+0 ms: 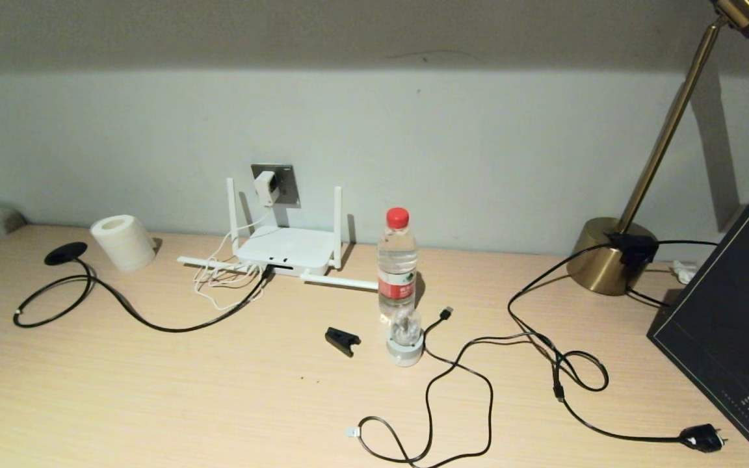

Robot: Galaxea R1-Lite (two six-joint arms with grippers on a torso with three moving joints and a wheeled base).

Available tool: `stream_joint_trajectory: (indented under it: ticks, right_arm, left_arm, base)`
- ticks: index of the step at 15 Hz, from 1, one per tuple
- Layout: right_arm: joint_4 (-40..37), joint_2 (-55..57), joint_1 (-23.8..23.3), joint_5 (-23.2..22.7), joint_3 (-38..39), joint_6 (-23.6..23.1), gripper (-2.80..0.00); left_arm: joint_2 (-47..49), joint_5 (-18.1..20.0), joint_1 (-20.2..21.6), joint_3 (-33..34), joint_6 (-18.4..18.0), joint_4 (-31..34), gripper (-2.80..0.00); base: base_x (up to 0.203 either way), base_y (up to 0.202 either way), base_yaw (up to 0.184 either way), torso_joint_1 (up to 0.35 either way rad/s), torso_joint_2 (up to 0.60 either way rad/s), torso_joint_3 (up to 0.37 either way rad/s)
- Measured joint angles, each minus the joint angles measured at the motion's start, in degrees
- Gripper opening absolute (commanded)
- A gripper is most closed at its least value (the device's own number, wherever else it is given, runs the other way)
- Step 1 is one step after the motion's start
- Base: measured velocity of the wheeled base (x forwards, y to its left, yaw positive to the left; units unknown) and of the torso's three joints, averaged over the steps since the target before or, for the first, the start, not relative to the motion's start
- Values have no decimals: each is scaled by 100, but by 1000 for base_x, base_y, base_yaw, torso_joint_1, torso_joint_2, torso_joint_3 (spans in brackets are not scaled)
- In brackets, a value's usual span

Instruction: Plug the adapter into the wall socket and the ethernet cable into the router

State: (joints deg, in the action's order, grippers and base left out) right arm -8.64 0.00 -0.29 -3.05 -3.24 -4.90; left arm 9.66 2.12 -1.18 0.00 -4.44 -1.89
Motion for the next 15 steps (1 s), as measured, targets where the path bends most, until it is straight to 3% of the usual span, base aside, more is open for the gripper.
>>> stream_joint_trajectory:
  ticks: [2,6,10,15]
  right_arm:
    - [0,0,-1,-15,0,-57,-280]
    - [4,0,0,-7,5,-55,-280]
    - [54,0,-1,64,31,-61,-280]
    - [942,0,-1,85,306,-290,-280]
  left_arm:
    - [-495,-45,39,0,21,-2,-280]
    - [-880,-210,80,0,520,-39,-280]
    - [-955,-212,85,0,529,-37,-280]
    - [-959,-212,85,0,529,-41,-280]
  base:
    - [0,0,0,0,0,0]
    - [0,0,0,0,0,0]
    - [0,0,0,0,0,0]
    - [0,0,0,0,0,0]
